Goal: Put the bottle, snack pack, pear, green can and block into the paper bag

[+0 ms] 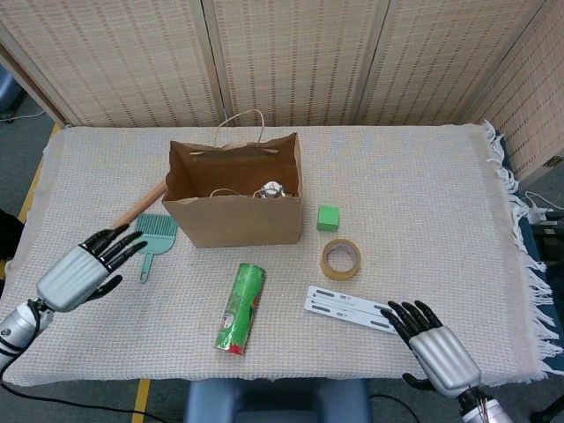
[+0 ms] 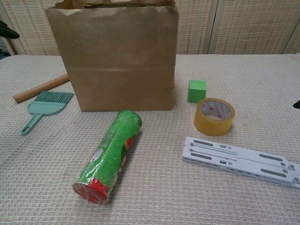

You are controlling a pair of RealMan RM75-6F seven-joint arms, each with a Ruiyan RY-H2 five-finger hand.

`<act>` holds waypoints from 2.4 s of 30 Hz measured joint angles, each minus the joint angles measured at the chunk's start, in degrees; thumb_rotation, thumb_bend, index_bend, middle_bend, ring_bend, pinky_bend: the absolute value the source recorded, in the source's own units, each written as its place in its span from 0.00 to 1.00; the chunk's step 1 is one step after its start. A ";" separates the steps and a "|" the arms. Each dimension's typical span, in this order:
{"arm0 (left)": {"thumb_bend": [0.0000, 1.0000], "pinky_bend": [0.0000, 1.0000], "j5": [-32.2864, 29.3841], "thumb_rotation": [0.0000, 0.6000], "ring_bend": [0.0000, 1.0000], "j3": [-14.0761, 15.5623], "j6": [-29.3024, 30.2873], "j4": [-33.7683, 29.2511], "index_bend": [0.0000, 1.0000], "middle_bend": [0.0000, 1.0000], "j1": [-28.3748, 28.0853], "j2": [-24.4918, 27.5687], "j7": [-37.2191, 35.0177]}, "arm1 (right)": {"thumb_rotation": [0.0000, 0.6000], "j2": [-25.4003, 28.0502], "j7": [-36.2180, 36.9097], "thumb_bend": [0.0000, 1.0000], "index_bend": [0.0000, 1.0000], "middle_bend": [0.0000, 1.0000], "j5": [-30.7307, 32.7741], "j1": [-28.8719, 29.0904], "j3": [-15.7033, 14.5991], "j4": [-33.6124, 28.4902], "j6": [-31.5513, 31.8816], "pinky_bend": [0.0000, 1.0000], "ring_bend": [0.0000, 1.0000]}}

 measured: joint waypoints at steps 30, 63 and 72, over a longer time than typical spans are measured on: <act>0.36 0.03 21.20 1.00 0.00 10.36 -18.14 -2.70 0.00 0.00 -20.29 -11.36 16.30 | 1.00 1.06 1.83 0.07 0.00 0.00 2.90 1.67 0.83 -0.16 -1.28 0.00 0.00; 0.38 0.07 13.07 1.00 0.00 12.06 -23.07 7.72 0.00 0.00 -23.13 -26.28 16.92 | 1.00 2.56 1.69 0.07 0.00 0.00 5.34 2.72 1.15 -1.24 -2.03 0.00 0.00; 0.63 0.66 13.86 1.00 0.50 15.31 -20.27 8.63 0.52 0.56 -23.18 -26.48 15.17 | 1.00 2.64 1.81 0.07 0.00 0.00 5.53 2.92 1.15 -1.29 -2.17 0.00 0.00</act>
